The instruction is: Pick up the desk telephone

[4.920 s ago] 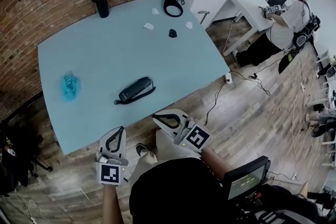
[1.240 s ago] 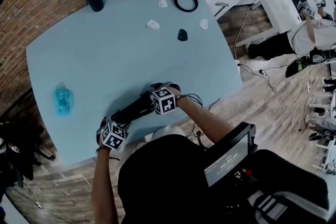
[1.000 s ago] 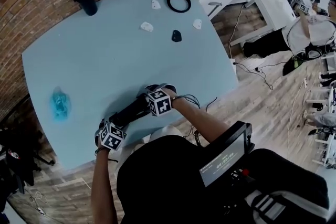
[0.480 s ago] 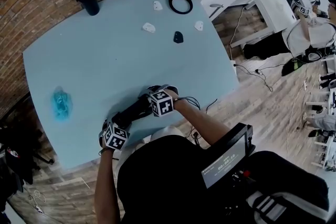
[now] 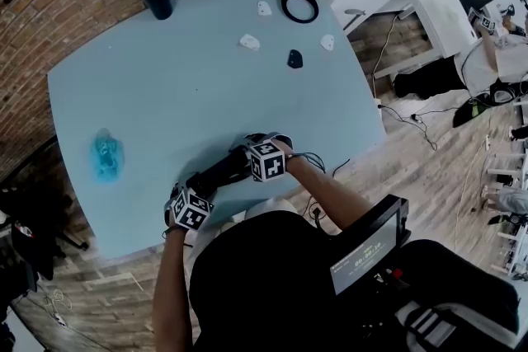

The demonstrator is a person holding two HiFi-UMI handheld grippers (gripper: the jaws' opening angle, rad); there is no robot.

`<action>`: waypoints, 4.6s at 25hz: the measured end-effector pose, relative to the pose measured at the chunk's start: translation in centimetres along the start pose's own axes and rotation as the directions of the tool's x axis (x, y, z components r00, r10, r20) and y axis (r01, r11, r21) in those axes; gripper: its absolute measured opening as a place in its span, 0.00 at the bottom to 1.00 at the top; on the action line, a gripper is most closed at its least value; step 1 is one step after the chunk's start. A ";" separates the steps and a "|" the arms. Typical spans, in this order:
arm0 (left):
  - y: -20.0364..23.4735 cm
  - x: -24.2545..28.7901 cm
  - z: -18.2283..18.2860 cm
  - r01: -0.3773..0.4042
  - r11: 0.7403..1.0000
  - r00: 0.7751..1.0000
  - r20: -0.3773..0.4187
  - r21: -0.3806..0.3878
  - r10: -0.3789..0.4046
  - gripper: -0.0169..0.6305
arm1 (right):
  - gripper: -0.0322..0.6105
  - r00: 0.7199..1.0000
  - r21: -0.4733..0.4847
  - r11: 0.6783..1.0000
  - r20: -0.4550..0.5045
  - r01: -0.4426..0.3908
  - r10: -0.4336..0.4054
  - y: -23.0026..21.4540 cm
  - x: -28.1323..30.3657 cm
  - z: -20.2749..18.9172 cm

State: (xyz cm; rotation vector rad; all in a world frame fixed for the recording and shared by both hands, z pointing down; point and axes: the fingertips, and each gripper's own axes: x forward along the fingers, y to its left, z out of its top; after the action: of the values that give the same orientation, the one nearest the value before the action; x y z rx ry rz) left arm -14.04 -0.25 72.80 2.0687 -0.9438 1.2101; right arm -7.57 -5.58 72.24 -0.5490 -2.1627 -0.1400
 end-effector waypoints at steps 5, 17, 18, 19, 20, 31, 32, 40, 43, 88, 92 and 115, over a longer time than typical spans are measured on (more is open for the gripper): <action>0.1 0.0 0.1 0.007 1.000 1.000 -0.017 -0.010 -0.008 0.54 | 0.48 1.000 0.018 1.000 0.007 0.008 -0.008 -0.2 -0.1 0.0; -0.8 -0.7 -0.5 0.058 0.998 0.997 -0.059 0.036 -0.056 0.53 | 0.47 1.000 0.035 0.999 -0.006 -0.027 0.028 1.5 0.0 0.3; -0.9 -0.8 -0.6 0.058 0.998 0.997 -0.059 0.038 -0.055 0.53 | 0.47 1.000 0.036 0.999 -0.005 -0.029 0.029 1.7 0.1 0.3; -1.0 -0.9 -0.6 0.055 0.998 0.997 -0.057 0.042 -0.052 0.53 | 0.47 1.000 0.037 0.999 -0.003 -0.028 0.028 1.8 0.1 0.3; -1.0 -1.0 -0.6 0.051 0.998 0.997 -0.056 0.046 -0.049 0.53 | 0.47 1.000 0.038 0.999 0.000 -0.026 0.026 1.9 0.1 0.4; -0.4 -2.9 0.1 0.029 0.998 0.999 -0.019 0.058 -0.028 0.53 | 0.47 0.999 0.020 1.000 0.040 0.014 -0.015 1.5 -1.1 2.2; -0.3 -3.0 0.2 0.027 0.998 1.000 -0.015 0.060 -0.026 0.53 | 0.47 0.999 0.019 1.000 0.043 0.017 -0.018 1.4 -1.2 2.3; 0.1 -4.8 1.4 0.035 0.997 0.998 0.055 0.076 -0.039 0.53 | 0.47 0.993 0.021 0.999 0.116 0.031 -0.033 1.1 -2.9 4.0; -0.1 -5.5 1.7 0.053 0.996 0.994 0.089 0.070 -0.059 0.53 | 0.47 0.989 0.022 0.999 0.145 0.028 -0.031 1.2 -3.7 4.7; -0.2 -17.0 7.0 0.010 0.983 0.882 0.461 0.182 -0.095 0.52 | 0.47 0.894 -0.063 0.991 0.442 0.119 -0.080 2.2 -13.0 14.6; -0.1 -18.2 7.7 0.006 0.979 0.869 0.483 0.201 -0.104 0.52 | 0.47 0.879 -0.063 0.990 0.468 0.129 -0.085 2.1 -13.9 15.5; 0.5 -24.9 10.8 0.021 0.976 0.785 0.601 0.217 -0.151 0.52 | 0.47 0.801 -0.098 0.981 0.594 0.170 -0.079 1.9 -19.6 21.1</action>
State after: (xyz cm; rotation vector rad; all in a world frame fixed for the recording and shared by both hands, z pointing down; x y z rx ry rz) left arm -17.59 -1.41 45.92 2.7174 -1.0128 0.5806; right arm -12.15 -4.32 43.75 -0.5856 -2.8207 -0.2264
